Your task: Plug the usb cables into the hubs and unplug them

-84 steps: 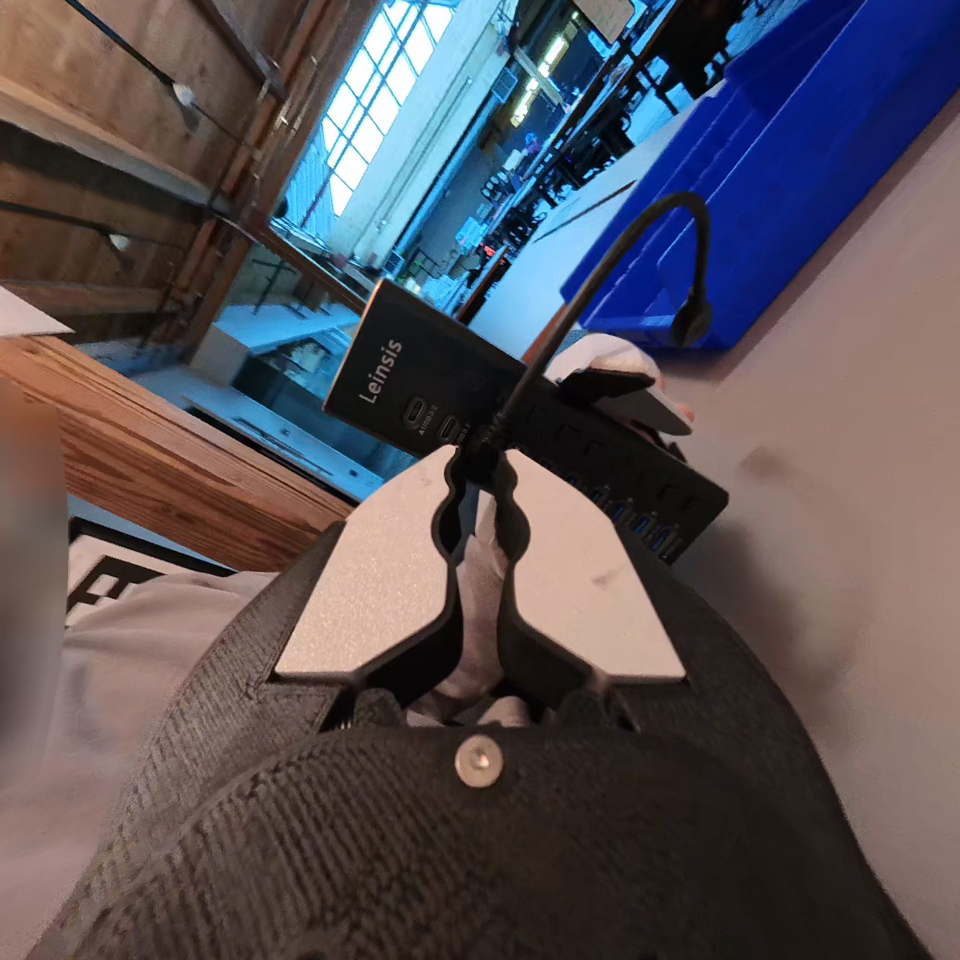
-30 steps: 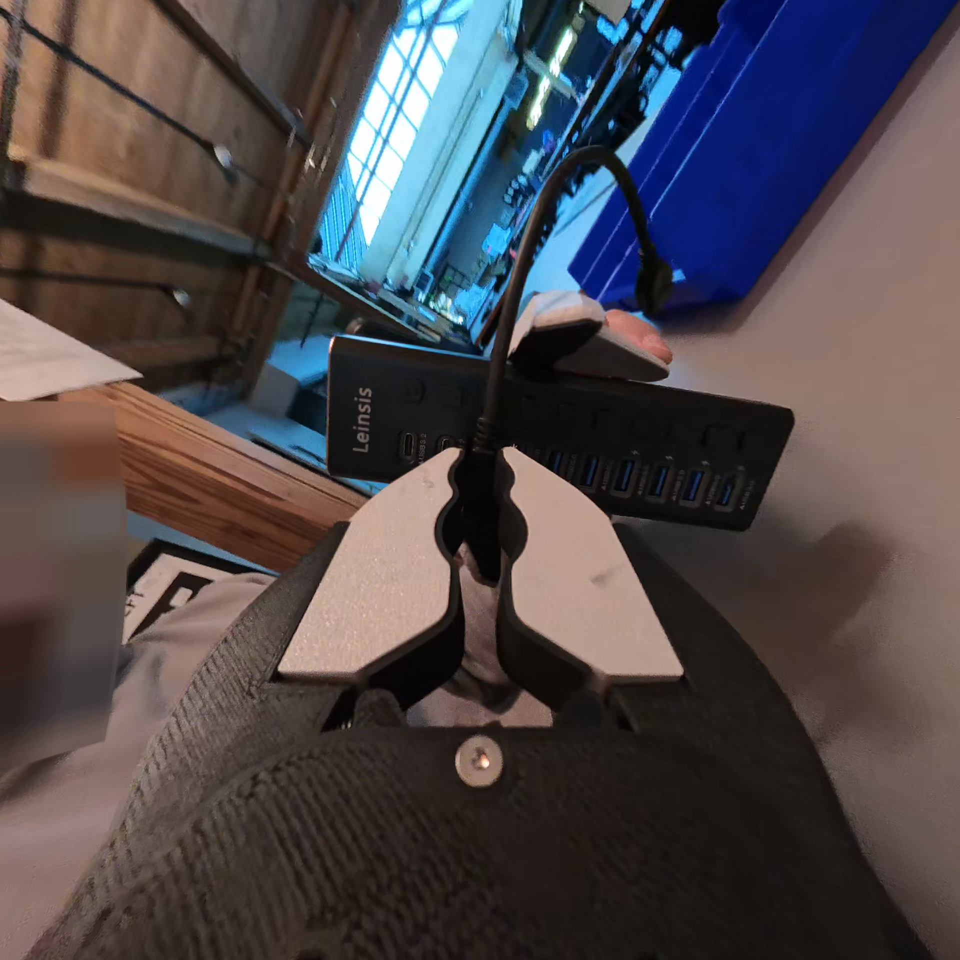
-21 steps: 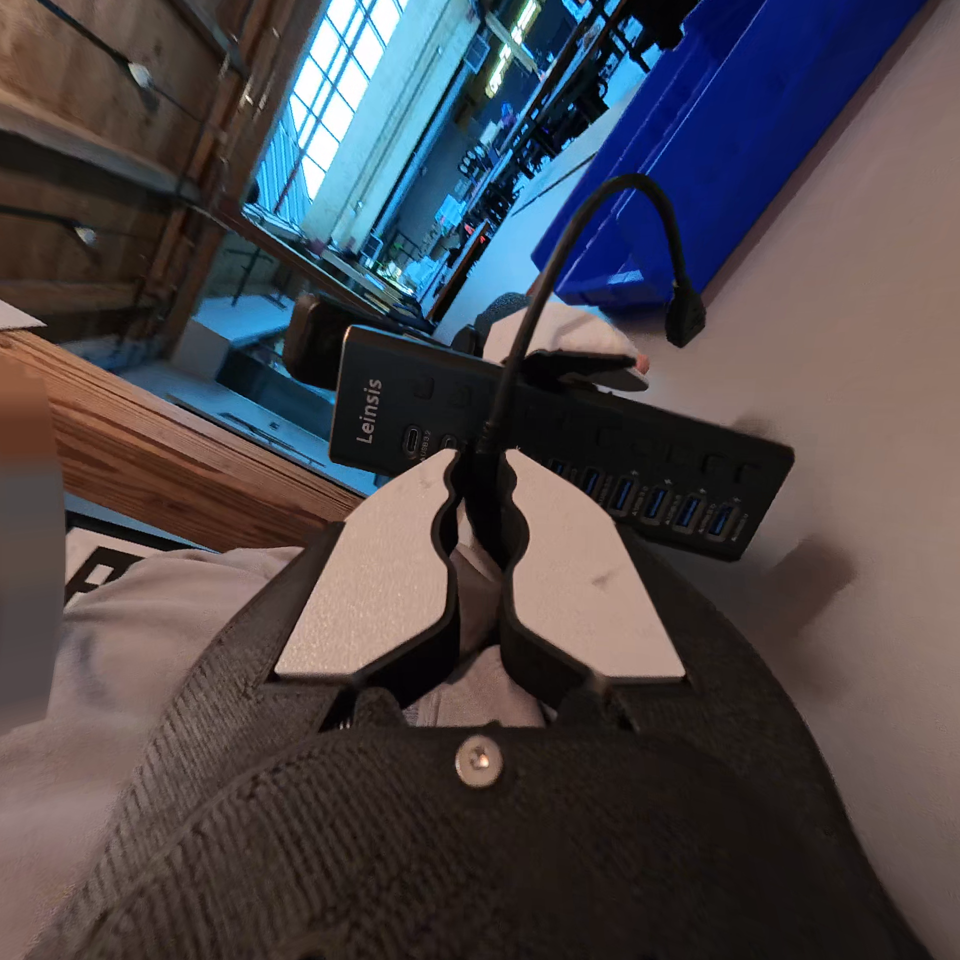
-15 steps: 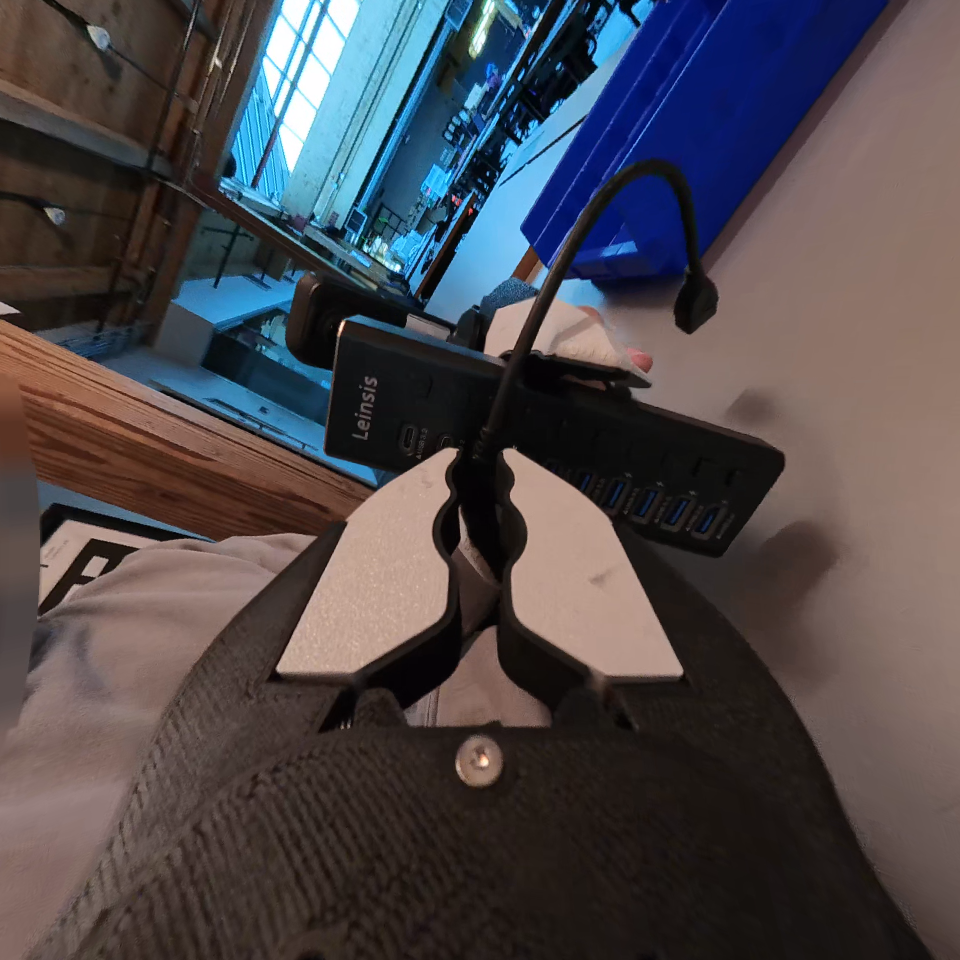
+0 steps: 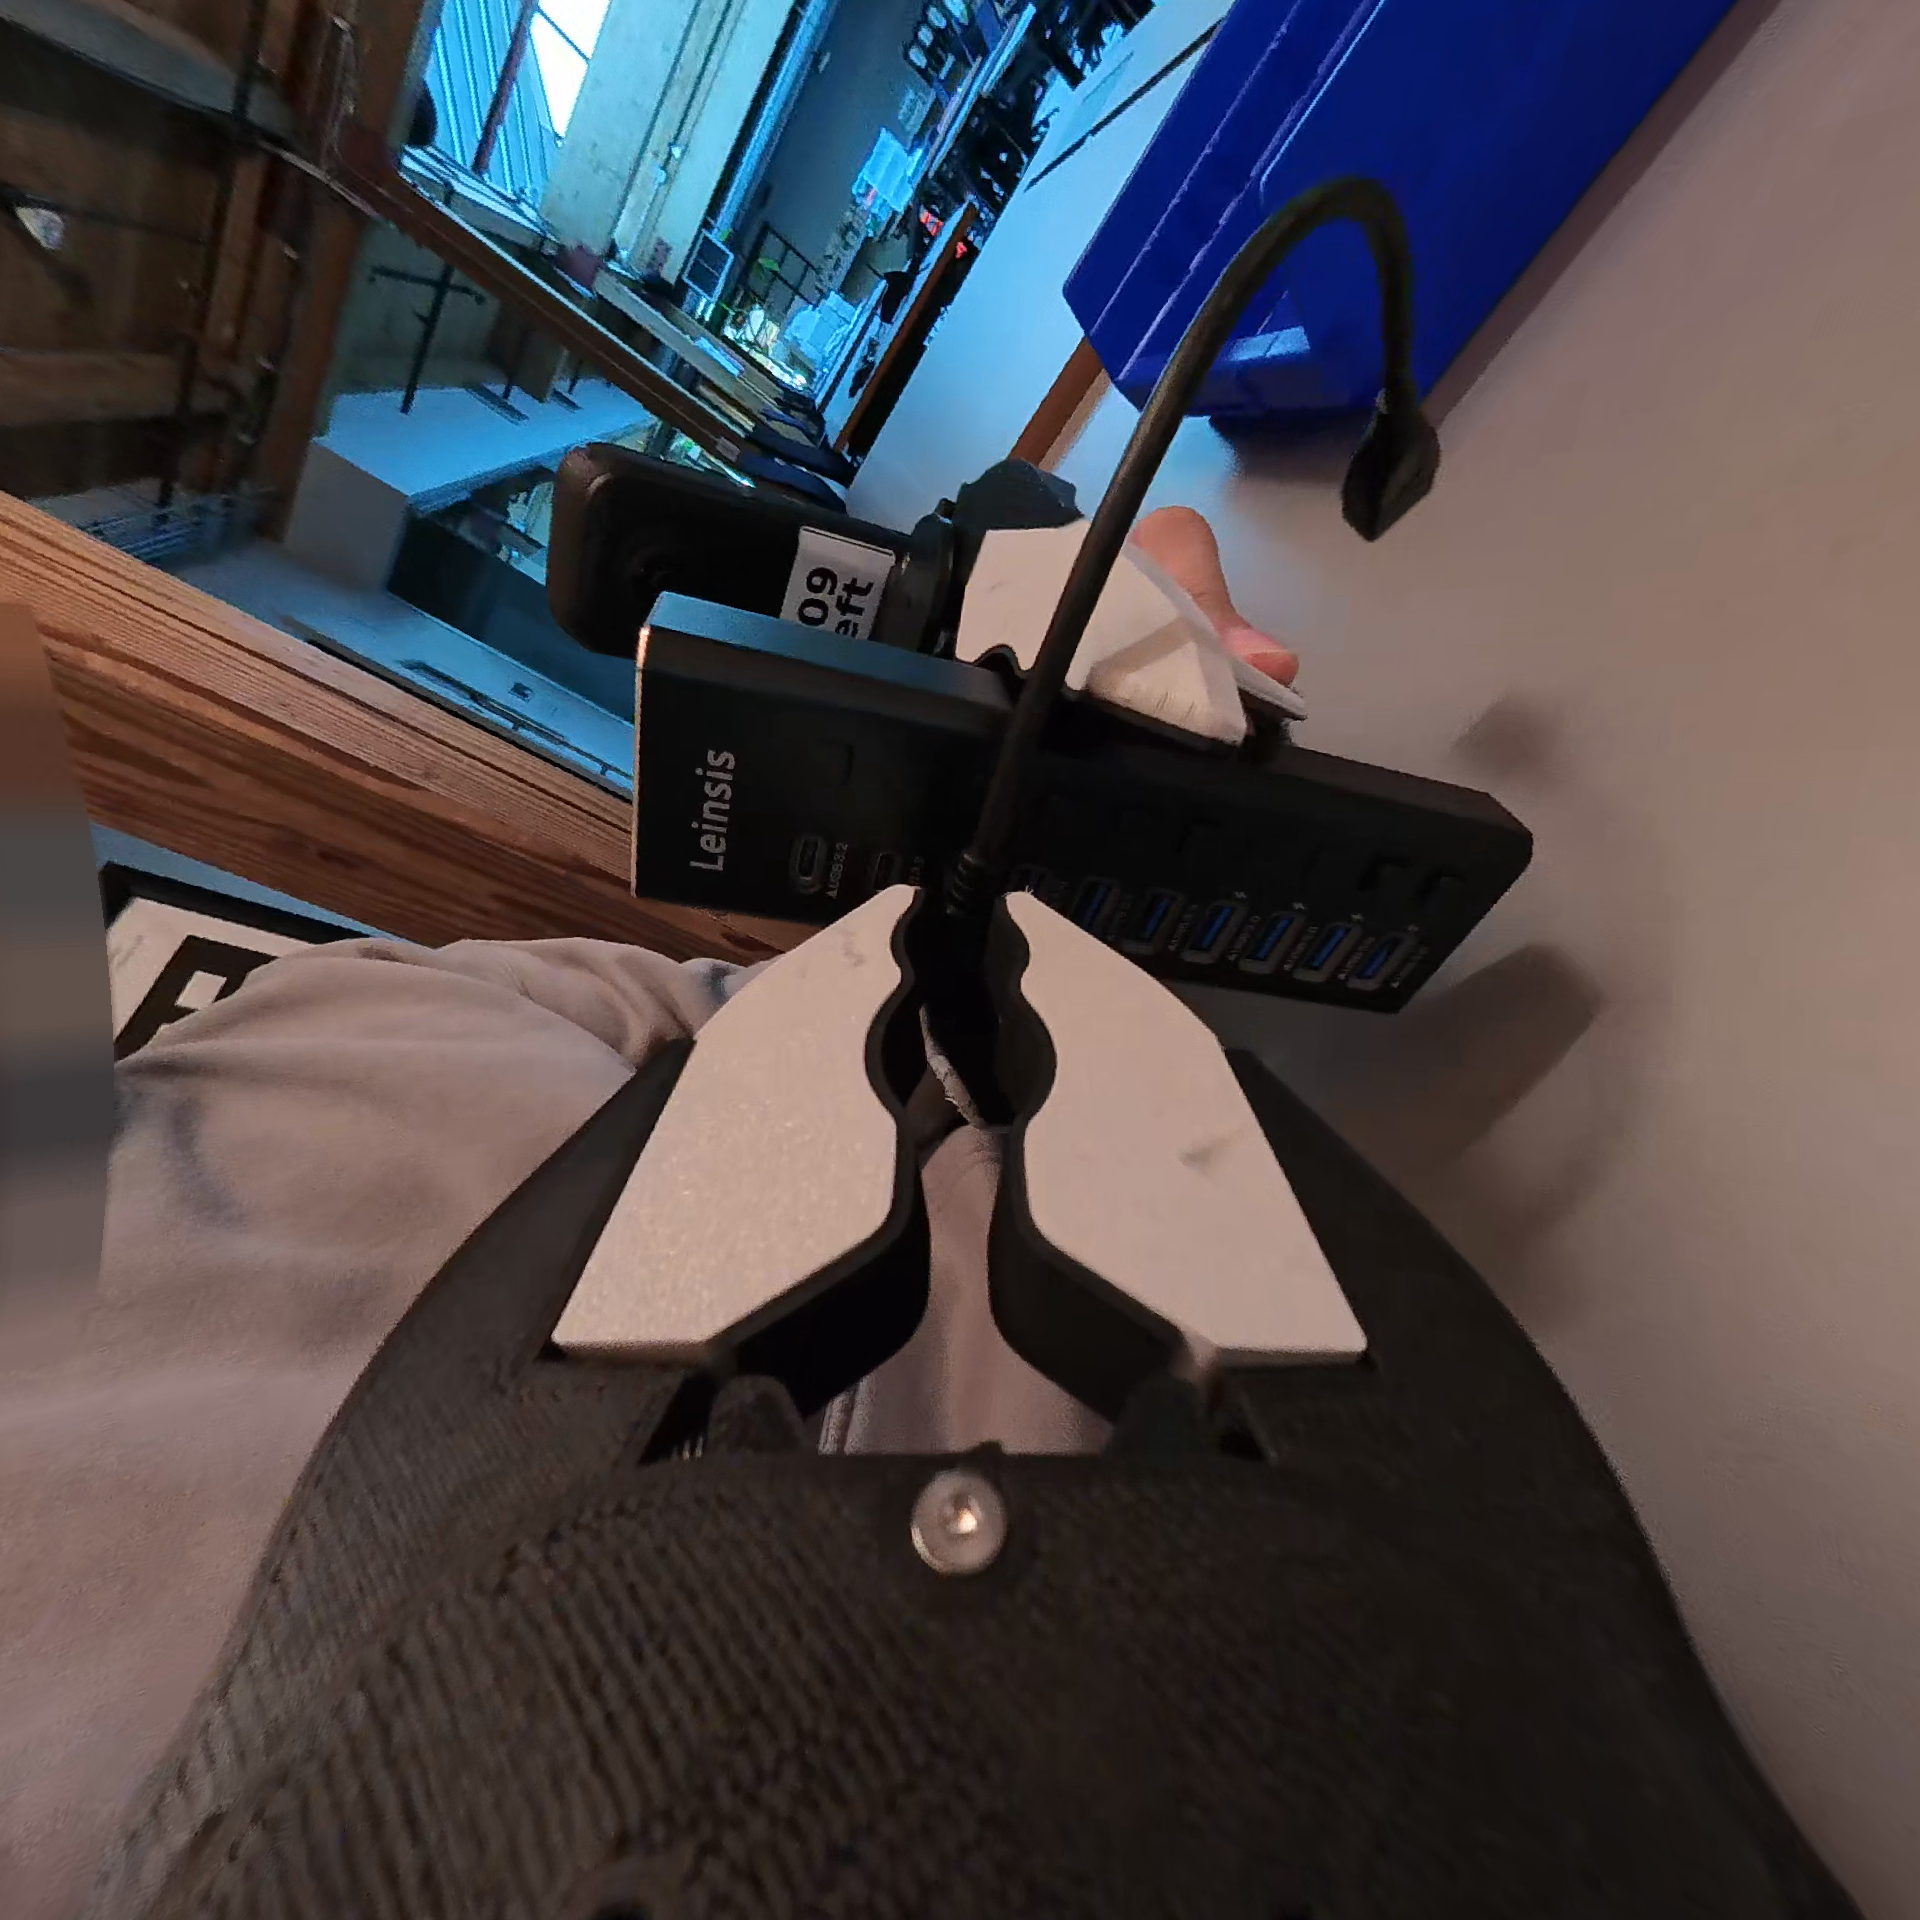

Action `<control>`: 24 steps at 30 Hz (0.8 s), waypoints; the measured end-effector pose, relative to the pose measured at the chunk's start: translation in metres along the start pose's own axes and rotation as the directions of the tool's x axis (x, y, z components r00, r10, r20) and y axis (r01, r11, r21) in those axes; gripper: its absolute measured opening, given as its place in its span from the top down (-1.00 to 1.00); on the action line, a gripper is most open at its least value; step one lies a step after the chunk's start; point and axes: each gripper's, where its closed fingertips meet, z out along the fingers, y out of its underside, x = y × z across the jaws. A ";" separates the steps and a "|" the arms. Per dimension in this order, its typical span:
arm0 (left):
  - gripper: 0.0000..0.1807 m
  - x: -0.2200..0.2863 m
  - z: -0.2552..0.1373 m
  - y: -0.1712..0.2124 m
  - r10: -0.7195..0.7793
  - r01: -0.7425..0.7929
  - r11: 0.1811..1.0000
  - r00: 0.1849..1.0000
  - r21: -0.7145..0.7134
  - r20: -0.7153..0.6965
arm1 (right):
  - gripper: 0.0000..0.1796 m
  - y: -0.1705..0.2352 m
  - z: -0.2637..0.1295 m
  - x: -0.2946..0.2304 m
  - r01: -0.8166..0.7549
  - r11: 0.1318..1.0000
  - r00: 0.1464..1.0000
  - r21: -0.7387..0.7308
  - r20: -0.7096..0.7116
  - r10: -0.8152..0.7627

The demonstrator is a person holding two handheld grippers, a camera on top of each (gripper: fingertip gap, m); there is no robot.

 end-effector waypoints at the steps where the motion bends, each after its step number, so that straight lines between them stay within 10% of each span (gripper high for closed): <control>1: 0.19 0.000 0.001 0.000 0.005 -0.005 1.000 1.000 -0.006 0.002 | 0.88 0.000 -0.001 -0.001 -0.002 1.000 1.000 0.005 0.005 0.002; 24: 0.19 0.005 -0.001 -0.007 -0.020 0.022 0.998 0.999 0.055 -0.036 | 0.89 -0.001 0.002 -0.005 -0.078 0.991 0.994 0.113 0.086 0.068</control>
